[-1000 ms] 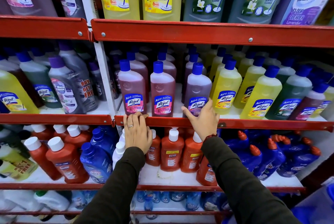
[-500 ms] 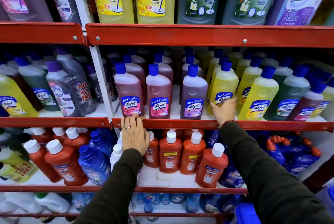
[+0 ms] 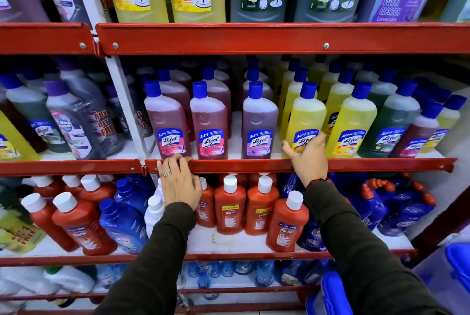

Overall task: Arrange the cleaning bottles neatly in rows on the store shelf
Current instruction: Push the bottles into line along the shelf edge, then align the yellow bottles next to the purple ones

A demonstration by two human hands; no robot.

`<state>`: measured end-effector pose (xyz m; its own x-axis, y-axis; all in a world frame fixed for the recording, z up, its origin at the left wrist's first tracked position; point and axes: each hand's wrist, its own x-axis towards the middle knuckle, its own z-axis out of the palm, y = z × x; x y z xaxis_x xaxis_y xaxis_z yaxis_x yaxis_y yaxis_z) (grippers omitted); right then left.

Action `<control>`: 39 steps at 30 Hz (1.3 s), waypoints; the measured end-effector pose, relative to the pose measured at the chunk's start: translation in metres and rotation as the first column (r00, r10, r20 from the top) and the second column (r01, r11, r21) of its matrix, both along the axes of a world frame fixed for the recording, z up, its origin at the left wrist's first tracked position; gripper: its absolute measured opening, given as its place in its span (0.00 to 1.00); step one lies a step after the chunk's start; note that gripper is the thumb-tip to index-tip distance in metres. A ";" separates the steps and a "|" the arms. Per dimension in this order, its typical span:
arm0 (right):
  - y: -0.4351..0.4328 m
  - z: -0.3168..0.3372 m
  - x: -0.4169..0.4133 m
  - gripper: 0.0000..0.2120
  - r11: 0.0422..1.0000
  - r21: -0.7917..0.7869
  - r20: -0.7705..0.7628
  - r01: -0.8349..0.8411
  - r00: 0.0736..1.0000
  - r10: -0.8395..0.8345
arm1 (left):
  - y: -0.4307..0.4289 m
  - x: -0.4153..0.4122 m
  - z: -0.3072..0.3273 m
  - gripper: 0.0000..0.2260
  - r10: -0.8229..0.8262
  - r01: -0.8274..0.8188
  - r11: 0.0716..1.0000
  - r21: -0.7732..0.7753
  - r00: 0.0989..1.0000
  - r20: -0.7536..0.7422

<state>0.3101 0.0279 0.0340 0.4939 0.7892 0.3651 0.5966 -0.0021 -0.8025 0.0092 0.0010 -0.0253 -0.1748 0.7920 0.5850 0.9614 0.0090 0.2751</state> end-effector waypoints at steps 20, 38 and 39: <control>-0.035 0.019 0.034 0.17 0.913 0.210 -0.373 -0.349 0.835 0.405 | -0.013 0.226 0.064 0.22 -0.456 0.616 0.730 0.295 0.119 0.882; -0.041 0.008 0.041 0.27 0.918 0.223 -0.332 -0.327 0.860 0.387 | 0.001 0.242 0.061 0.26 -0.474 0.628 0.735 0.255 0.207 0.856; -0.045 0.008 0.036 0.25 0.931 0.249 -0.345 -0.268 0.873 0.344 | -0.002 0.239 0.060 0.24 -0.492 0.591 0.757 0.278 0.237 0.837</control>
